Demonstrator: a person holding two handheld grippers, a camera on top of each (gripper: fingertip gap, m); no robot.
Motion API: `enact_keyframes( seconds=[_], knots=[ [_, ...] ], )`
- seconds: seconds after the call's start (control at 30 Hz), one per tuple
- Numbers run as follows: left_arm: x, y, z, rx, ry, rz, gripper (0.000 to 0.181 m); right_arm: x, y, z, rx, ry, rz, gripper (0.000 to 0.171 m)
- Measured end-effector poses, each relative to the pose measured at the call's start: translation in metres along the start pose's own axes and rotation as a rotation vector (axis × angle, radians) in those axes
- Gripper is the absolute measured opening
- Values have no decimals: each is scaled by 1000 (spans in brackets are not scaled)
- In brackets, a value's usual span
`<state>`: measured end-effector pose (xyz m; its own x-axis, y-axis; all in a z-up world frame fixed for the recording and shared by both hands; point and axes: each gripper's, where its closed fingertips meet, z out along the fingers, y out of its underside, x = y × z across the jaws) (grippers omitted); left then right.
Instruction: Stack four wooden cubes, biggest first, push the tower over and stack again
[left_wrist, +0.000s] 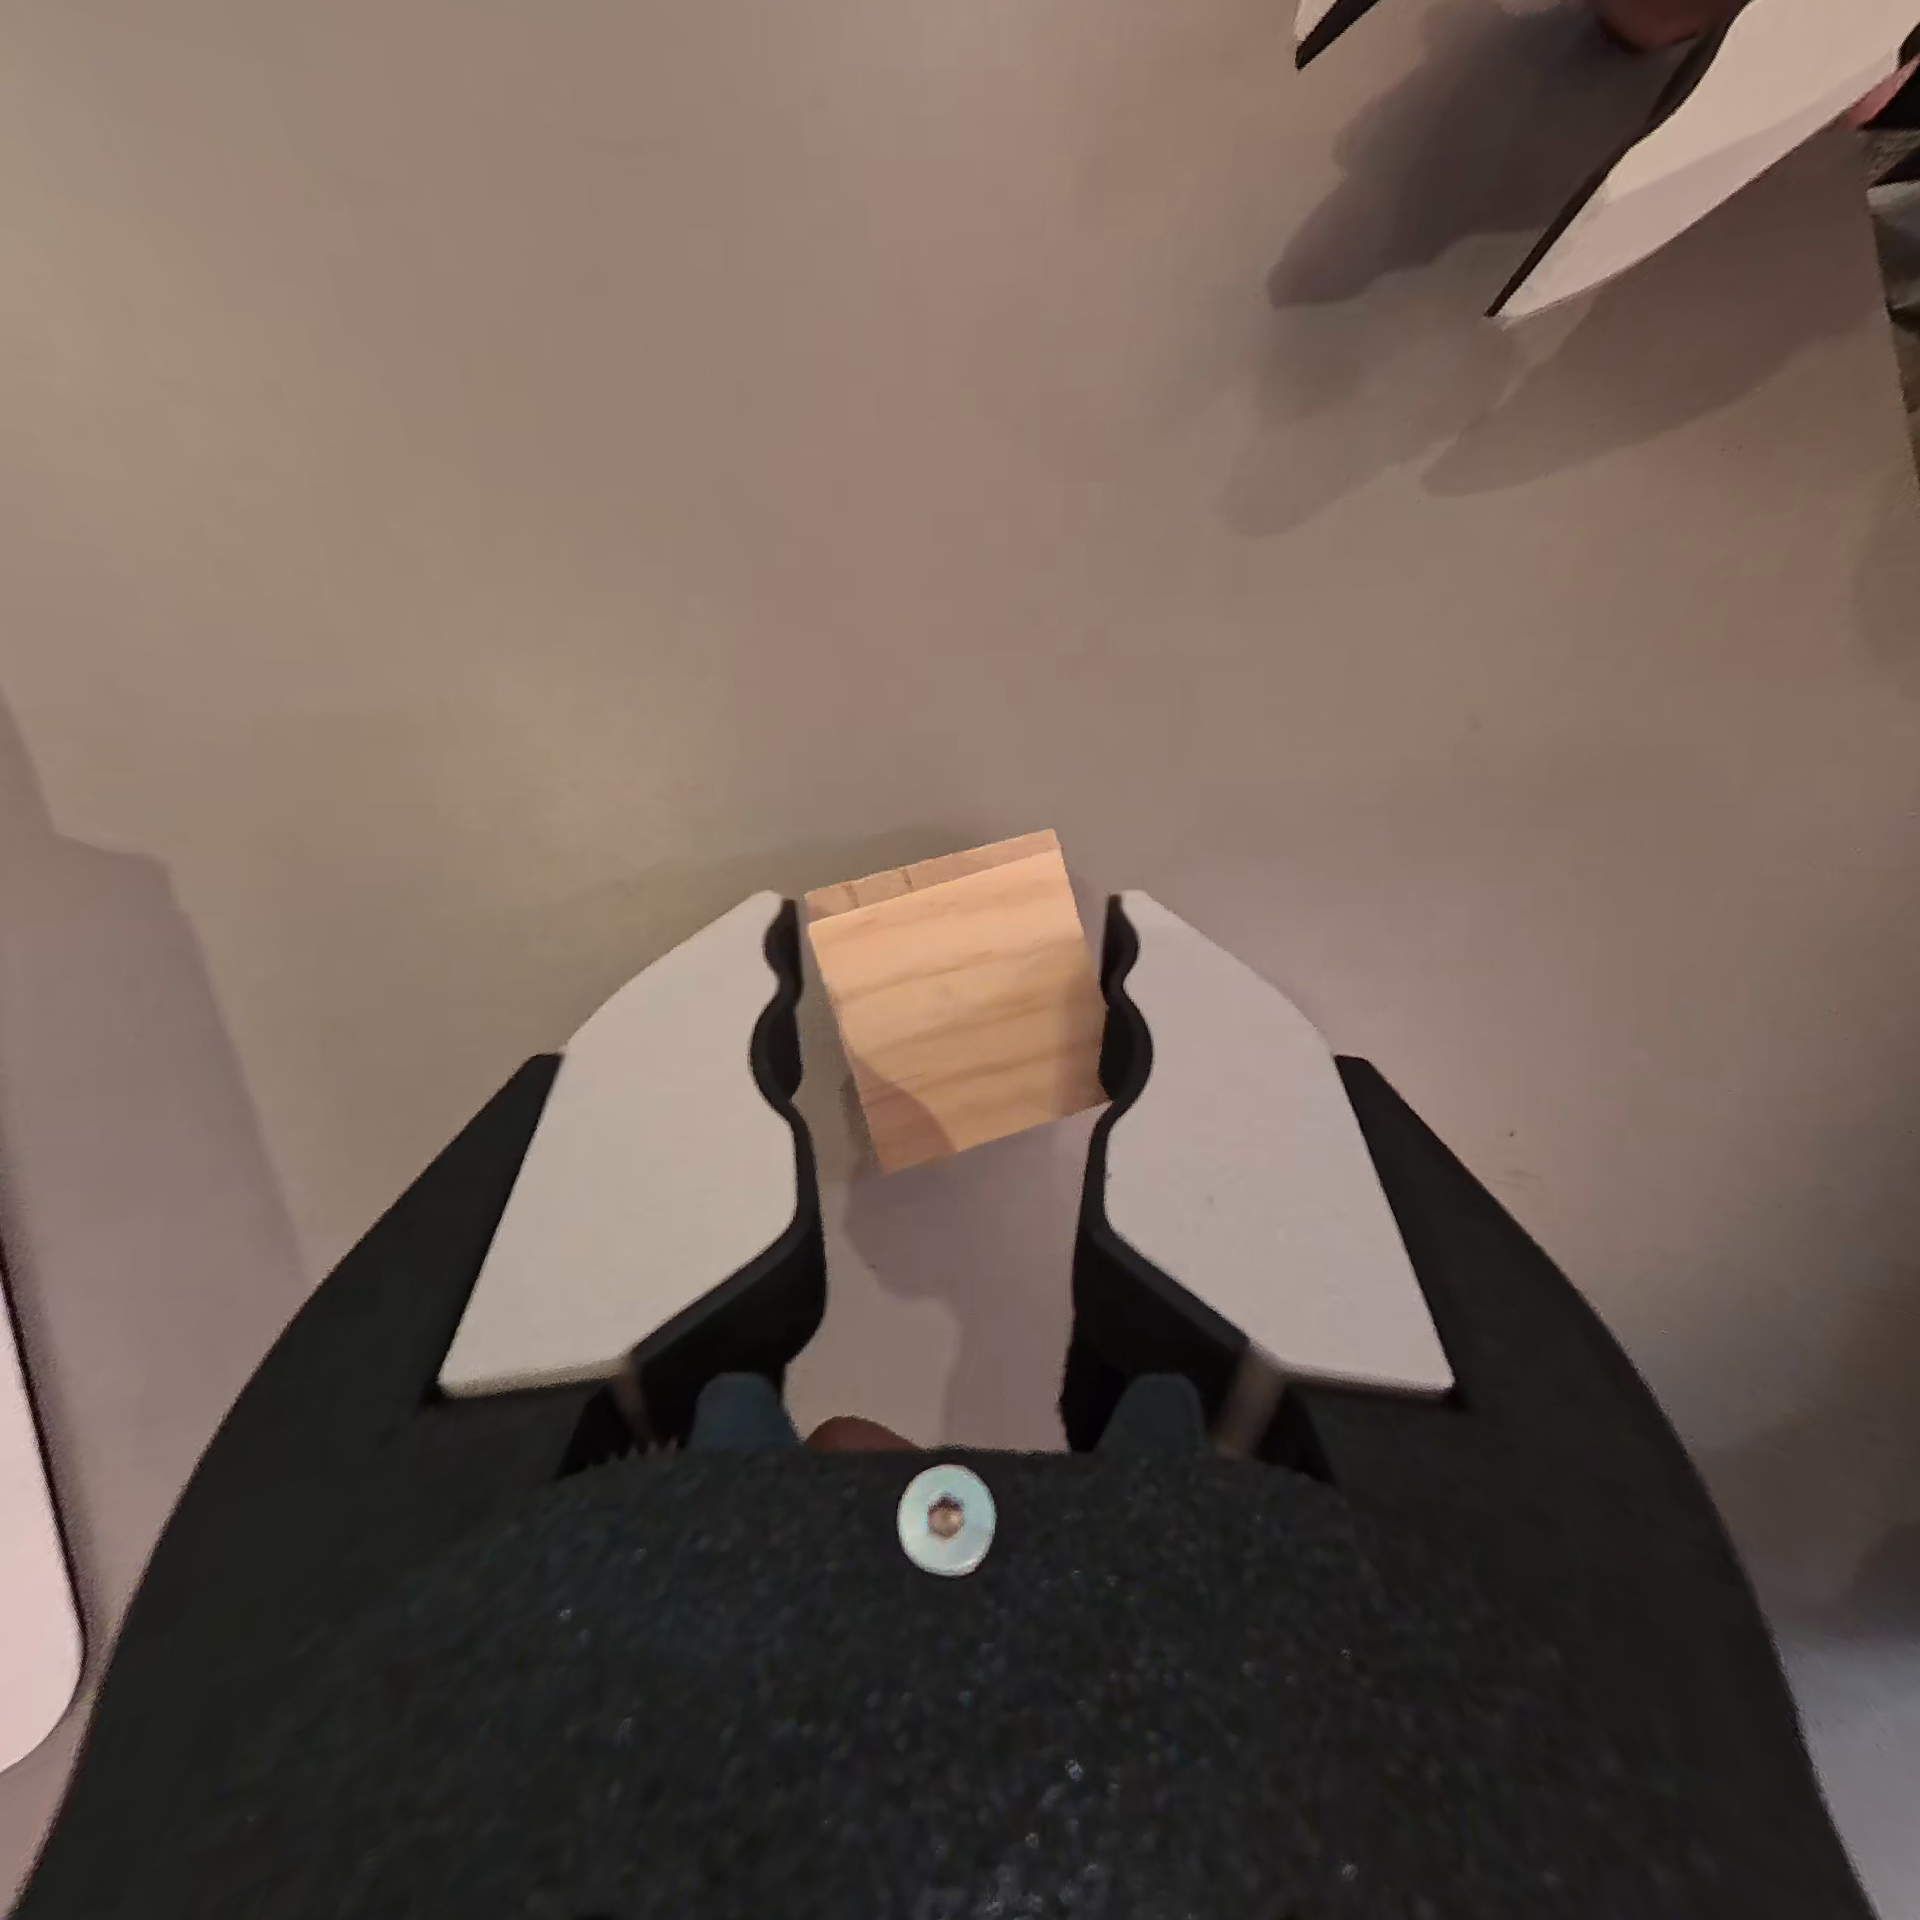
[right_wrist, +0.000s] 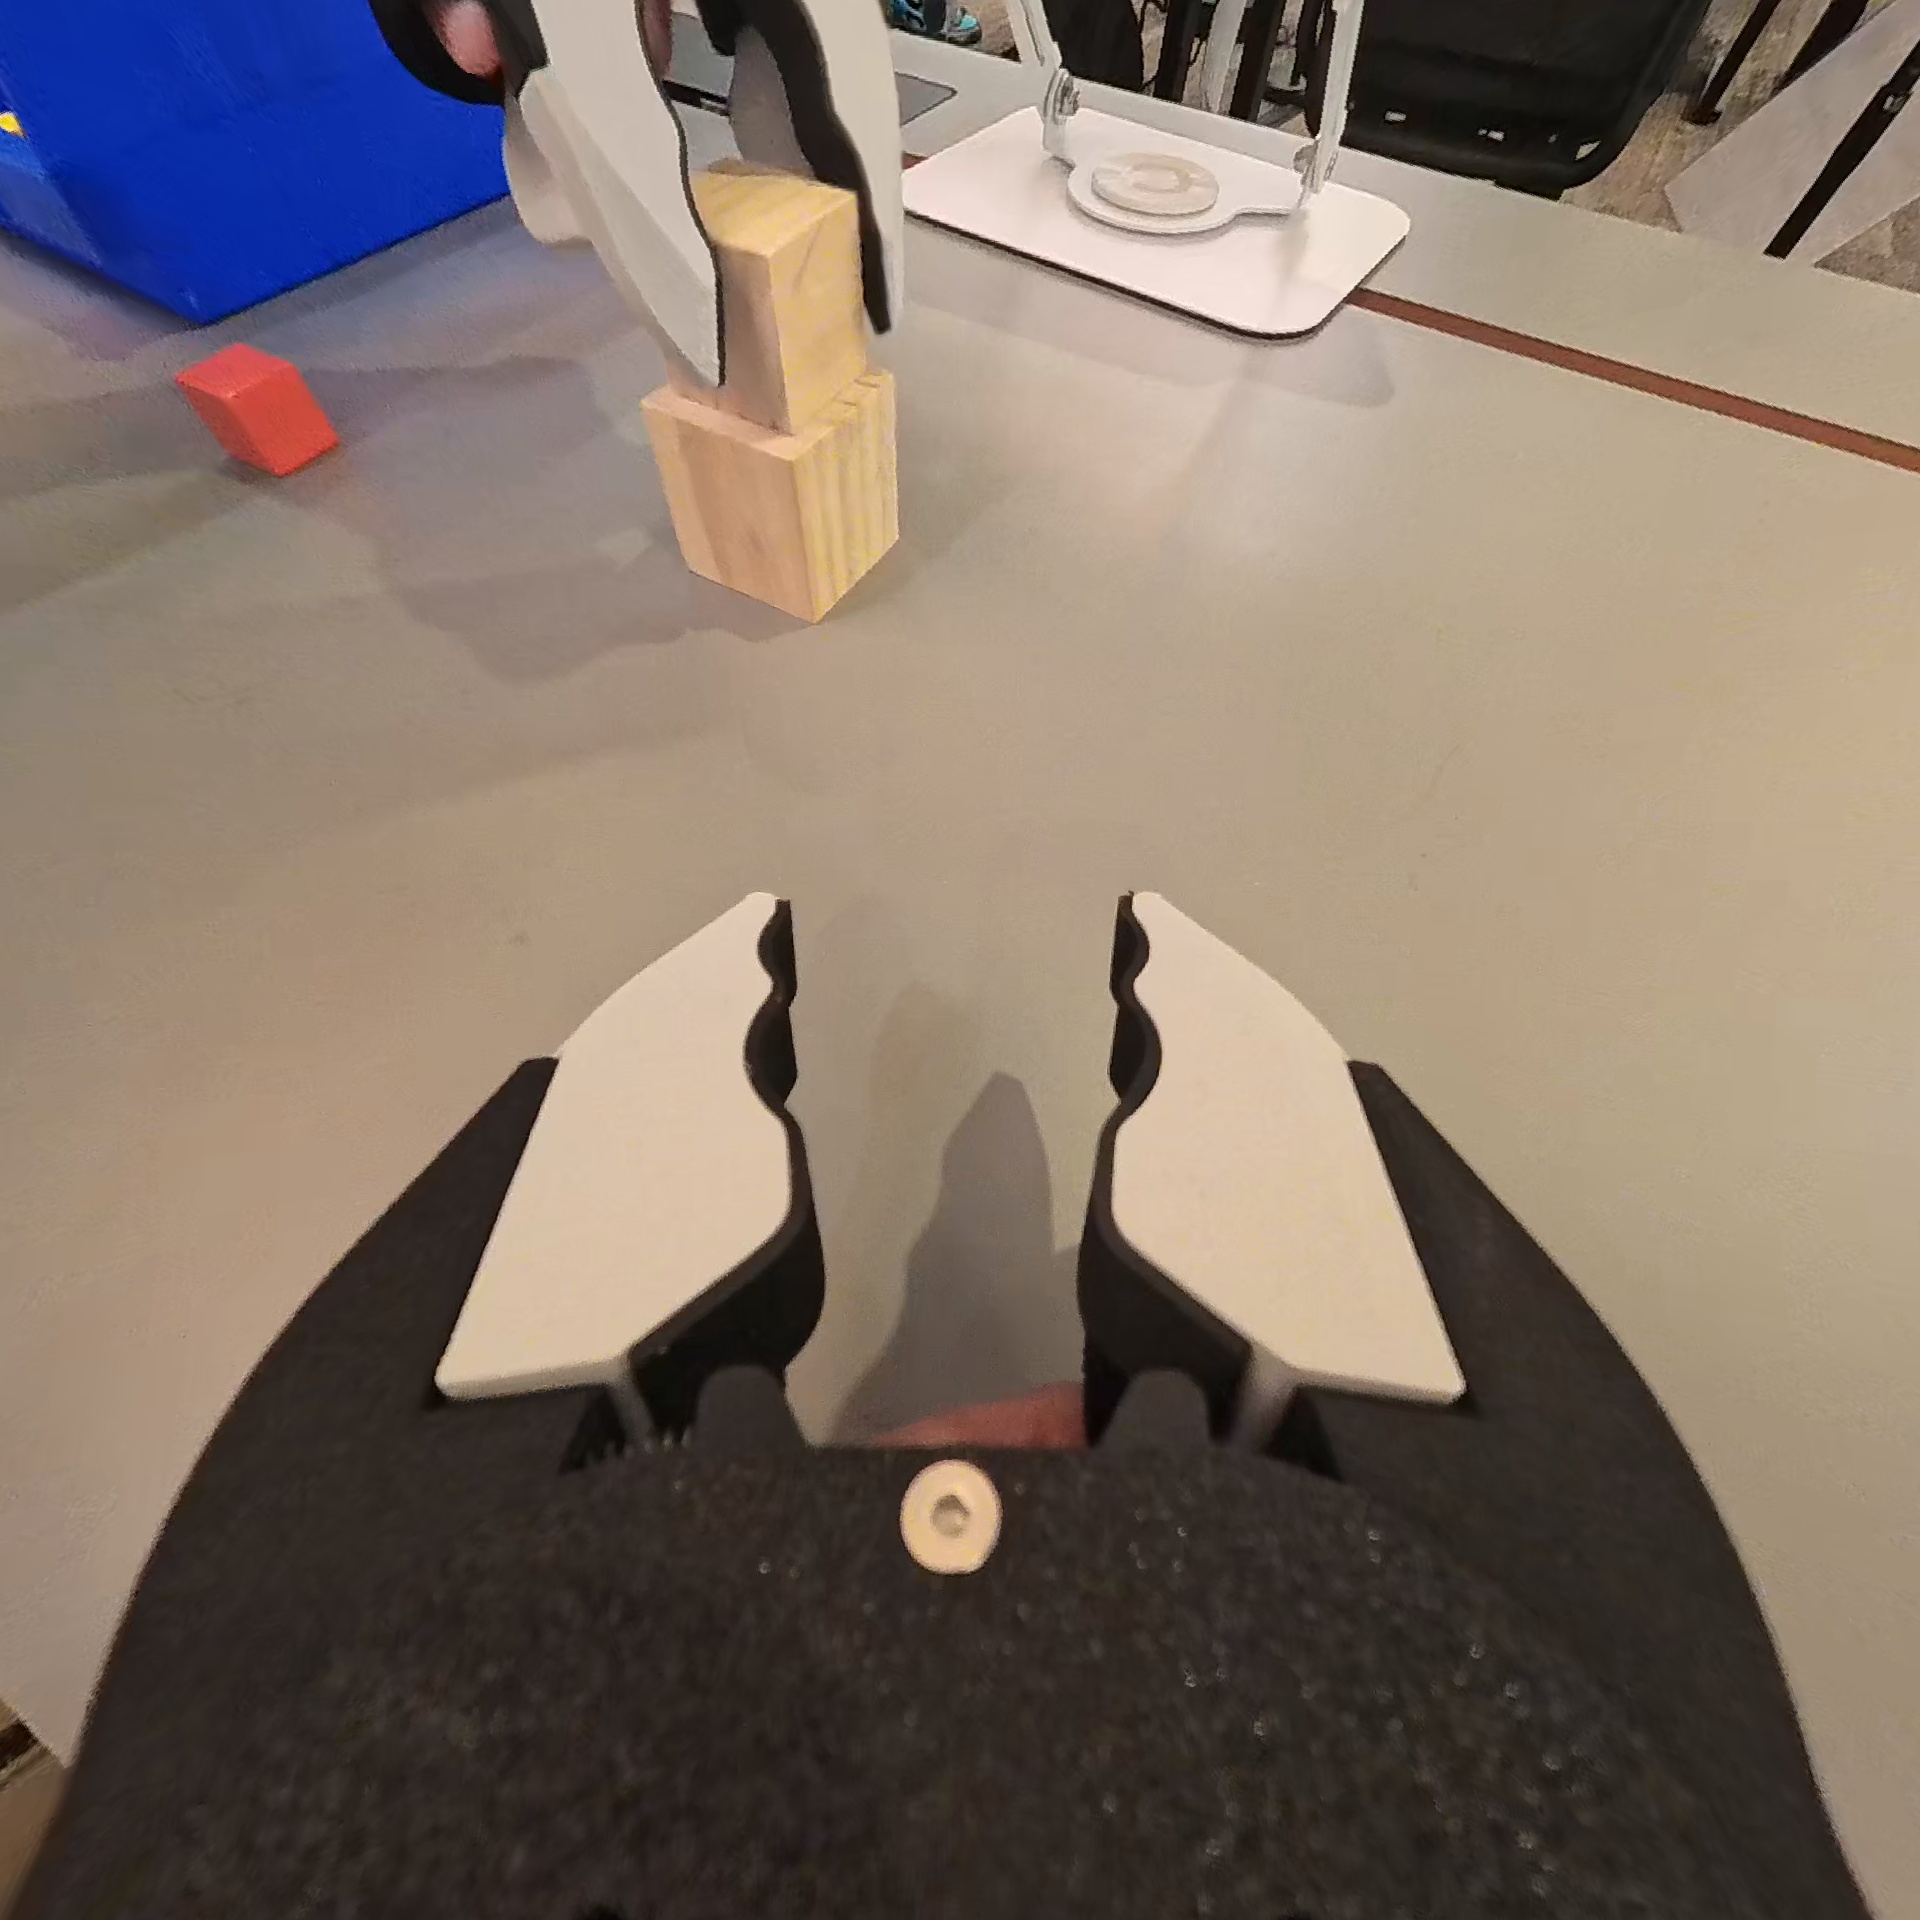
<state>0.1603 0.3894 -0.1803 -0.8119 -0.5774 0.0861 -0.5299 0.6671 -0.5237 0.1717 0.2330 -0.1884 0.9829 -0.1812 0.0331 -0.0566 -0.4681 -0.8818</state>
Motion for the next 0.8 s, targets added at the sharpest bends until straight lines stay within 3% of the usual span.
enact_keyframes(
  seconds=[0.07, 0.13, 0.27, 0.33, 0.43, 0.53, 0.63, 0.73, 0.8],
  knots=[
    [2, -6, -3, 24, 11, -59, 74, 1, 0, 0, 0, 1, 3, 58],
    [8, -12, -9, 55, 28, -50, 68, 1, 0, -1, 2, -2, 7, 58],
    [19, -22, -34, 79, -36, -34, 77, 1, -1, -2, 3, -4, 11, 58],
    [29, -40, -62, 201, -151, -30, 77, 2, -3, -4, 11, 0, 10, 58],
    [42, -48, -106, 346, -472, -134, 72, 3, -7, -6, 25, 8, 14, 58],
    [62, -21, -137, 485, -846, -373, 75, 3, -10, -8, 37, 17, 13, 60],
    [100, 30, -141, 547, -1156, -595, 85, 2, -12, -8, 50, 22, 12, 62],
    [139, 68, -118, 638, -1295, -819, 85, 2, -11, -8, 49, 27, 8, 63],
    [156, 94, -106, 595, -1417, -898, 85, 1, -11, -8, 48, 27, 6, 63]
  ],
)
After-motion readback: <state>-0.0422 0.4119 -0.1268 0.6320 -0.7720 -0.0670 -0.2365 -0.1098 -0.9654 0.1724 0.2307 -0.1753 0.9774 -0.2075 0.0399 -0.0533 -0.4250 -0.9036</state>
